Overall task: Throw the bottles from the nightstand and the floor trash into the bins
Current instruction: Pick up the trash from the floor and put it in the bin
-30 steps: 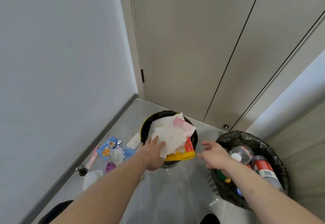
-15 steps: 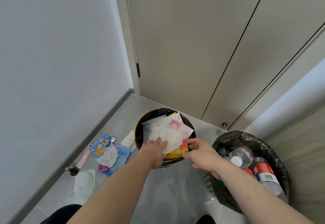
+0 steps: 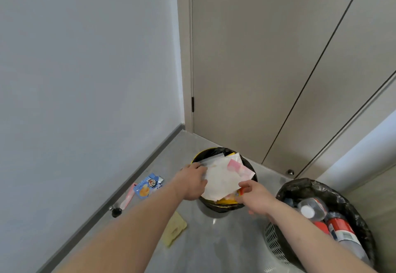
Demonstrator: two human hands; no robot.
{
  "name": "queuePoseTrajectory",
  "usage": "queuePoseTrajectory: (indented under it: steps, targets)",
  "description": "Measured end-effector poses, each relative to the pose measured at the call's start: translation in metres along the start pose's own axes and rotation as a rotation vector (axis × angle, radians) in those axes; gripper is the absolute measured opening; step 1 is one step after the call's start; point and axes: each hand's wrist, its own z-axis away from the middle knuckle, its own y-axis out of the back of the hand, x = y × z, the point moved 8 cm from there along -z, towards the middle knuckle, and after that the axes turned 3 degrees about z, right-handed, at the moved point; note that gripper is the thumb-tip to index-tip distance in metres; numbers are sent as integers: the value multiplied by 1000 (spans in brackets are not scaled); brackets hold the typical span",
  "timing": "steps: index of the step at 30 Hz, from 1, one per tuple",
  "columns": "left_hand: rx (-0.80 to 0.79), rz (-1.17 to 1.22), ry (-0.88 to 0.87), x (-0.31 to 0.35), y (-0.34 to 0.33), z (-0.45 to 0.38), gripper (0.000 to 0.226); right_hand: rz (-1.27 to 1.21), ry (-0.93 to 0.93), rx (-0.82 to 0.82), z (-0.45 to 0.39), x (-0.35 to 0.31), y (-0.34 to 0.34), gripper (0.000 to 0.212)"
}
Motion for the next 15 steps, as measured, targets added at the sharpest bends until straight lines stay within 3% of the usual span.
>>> queuePoseTrajectory:
  steps: [7,15]
  targets:
    - [-41,106,134,-71,47,64,51,33,30,-26,13,-39,-43,47]
    - [-46,219,301,-146,70,112,55,90,137,-107,24,-85,-97,53]
